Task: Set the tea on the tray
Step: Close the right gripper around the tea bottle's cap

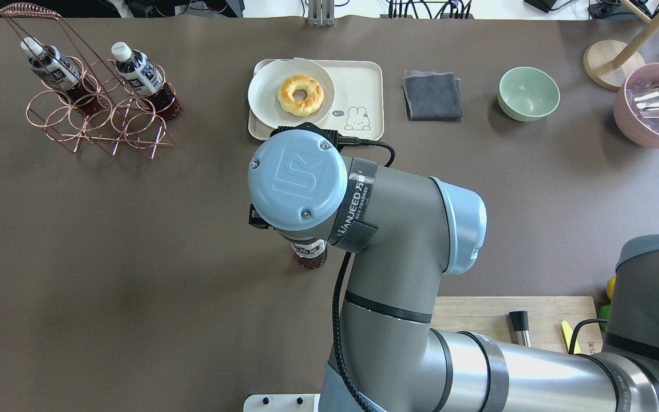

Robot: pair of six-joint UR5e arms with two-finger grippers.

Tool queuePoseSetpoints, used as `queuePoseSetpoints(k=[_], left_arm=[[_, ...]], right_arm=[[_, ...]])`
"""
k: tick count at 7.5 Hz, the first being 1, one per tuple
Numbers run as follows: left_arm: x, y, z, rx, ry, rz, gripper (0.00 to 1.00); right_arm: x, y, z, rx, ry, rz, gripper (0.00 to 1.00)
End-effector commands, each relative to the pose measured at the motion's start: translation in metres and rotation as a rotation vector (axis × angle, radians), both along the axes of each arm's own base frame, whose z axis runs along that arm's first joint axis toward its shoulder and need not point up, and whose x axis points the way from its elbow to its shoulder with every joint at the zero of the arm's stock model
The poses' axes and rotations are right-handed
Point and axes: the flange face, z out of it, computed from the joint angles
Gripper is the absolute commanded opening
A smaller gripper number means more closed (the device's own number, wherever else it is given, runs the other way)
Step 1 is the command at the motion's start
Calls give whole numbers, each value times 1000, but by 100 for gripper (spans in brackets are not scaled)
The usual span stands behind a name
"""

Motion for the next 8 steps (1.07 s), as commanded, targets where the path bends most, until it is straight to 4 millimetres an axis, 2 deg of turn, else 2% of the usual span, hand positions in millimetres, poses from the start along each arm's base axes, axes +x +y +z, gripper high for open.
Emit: queuePoseSetpoints(k=[1,3,5,8], left_arm=[[-2,5,5,-8,-3,0,97],[-1,5,4,-6,-2,1,97],[-2,5,3,-6,-1,-2,97],[-3,7,4,-8,-1,-3,97]], right_arm=[[2,-5,-6,7,-4,9,44],[1,-7,-1,7,8,14,45],[2,-7,-4,10,4,17,54],[-4,-10,1,5,17,19,49]])
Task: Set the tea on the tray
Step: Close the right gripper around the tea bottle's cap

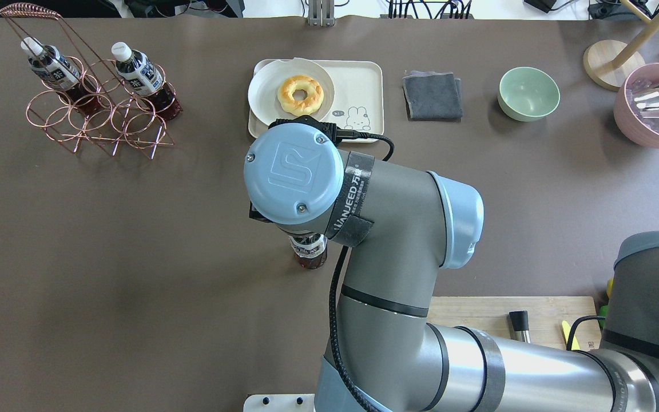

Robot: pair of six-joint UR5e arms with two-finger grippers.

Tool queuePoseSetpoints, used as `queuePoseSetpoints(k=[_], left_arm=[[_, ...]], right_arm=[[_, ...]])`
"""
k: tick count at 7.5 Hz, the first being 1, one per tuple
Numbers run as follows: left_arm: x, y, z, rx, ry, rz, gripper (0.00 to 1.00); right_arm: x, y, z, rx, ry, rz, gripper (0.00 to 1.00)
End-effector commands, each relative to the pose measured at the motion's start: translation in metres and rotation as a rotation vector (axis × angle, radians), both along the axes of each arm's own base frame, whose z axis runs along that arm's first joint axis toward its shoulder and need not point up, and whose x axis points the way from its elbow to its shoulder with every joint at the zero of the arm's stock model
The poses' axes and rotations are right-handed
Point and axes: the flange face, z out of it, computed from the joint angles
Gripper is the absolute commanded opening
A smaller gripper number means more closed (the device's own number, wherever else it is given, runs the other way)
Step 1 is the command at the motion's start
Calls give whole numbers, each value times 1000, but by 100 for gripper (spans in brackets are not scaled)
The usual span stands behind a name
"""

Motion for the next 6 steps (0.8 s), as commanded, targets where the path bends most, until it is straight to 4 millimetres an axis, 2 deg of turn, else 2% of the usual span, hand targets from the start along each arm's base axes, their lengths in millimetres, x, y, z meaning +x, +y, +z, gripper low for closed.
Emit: queuePoseSetpoints(k=[1,2,4,5,6], left_arm=[[0,1,-1,0,1,0,97],[1,0,-1,0,1,0,97],[0,0,-1,0,1,-2,97],[0,0,0,-1,1,-2,97],[1,0,-1,-1,1,-1,97]], right_arm=[[-4,-2,1,-3,7,1,37],[-4,-3,2,-4,9,2,0],[1,-8,0,-3,3,10,0],[16,-21,-13,17,-12,17,0],[37,-46,-17,21,-18,34,0]])
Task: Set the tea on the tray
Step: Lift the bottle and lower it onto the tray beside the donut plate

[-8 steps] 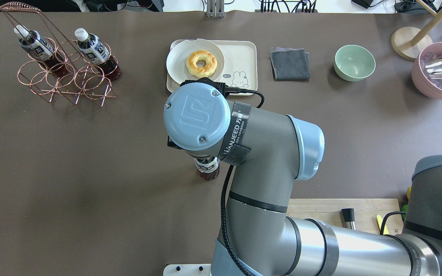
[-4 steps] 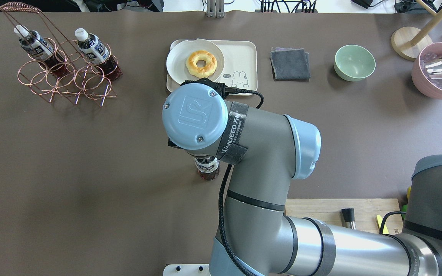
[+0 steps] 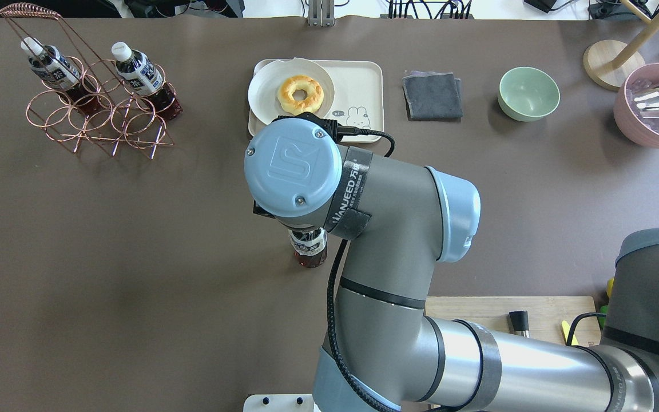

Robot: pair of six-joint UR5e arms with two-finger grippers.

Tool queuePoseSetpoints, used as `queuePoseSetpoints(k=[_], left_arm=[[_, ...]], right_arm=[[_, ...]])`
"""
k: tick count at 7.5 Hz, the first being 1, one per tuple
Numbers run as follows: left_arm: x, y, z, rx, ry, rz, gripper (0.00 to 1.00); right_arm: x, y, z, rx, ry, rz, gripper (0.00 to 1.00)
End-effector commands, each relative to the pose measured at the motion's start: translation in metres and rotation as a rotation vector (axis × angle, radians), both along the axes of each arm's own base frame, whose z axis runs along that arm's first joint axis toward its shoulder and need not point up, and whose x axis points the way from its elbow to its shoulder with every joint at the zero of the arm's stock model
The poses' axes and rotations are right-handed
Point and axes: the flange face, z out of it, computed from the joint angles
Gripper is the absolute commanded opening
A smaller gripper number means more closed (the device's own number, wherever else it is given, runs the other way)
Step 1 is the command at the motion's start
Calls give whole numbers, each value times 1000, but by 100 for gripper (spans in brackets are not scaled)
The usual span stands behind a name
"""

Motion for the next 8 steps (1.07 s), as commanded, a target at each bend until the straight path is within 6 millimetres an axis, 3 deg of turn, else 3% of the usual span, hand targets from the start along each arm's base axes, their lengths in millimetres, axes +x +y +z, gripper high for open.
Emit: queuePoseSetpoints(k=[1,2,4,5,7,8], left_arm=[[-3,0,1,1,-2,-1,97],[-19,2,5,-17,24,-14,97],[-66,18,42,-6,30,14,97],[-80,28,56,-16,20,4,97],[-100,40,57,-18,58,-11,97],[-110,51,60,-24,80,-24,97]], right_arm=[[56,-64,-9,14,-16,5,0],[77,-98,-1,20,4,3,0],[97,-173,24,28,22,12,0],[104,-216,41,13,-13,21,0],[97,-292,32,8,45,13,0],[108,-314,43,22,85,-8,0]])
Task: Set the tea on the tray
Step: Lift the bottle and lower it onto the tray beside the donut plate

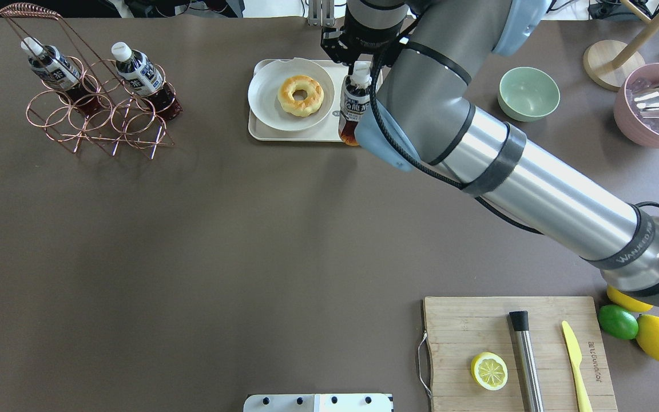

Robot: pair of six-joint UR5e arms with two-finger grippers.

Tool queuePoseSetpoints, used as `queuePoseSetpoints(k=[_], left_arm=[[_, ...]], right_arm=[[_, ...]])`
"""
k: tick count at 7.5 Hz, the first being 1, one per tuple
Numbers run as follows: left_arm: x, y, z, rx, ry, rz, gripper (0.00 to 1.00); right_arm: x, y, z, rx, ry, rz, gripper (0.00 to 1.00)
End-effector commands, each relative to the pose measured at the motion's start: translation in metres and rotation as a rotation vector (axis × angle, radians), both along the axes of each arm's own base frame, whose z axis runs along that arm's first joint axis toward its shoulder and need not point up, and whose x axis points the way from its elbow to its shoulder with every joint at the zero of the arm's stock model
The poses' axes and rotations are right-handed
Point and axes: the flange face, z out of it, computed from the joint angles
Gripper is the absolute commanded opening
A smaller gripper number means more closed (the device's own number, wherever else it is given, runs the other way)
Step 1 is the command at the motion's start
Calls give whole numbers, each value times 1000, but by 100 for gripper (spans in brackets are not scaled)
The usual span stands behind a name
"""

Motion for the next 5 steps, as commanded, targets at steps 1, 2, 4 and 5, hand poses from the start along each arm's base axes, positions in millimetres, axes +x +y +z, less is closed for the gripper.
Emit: queuePoseSetpoints(k=[1,2,4,5], left_arm=[[-19,24,17,4,40,-20,97],[-20,26,14,18,45,-22,97],[-21,35,19,17,57,-18,97],[-22,37,21,18,57,-19,97]], right_arm=[[9,-64,29,19,68,-27,0],[0,-73,40,40,44,-24,0],[-8,-74,41,30,17,-24,0],[-9,-73,40,32,10,-23,0]])
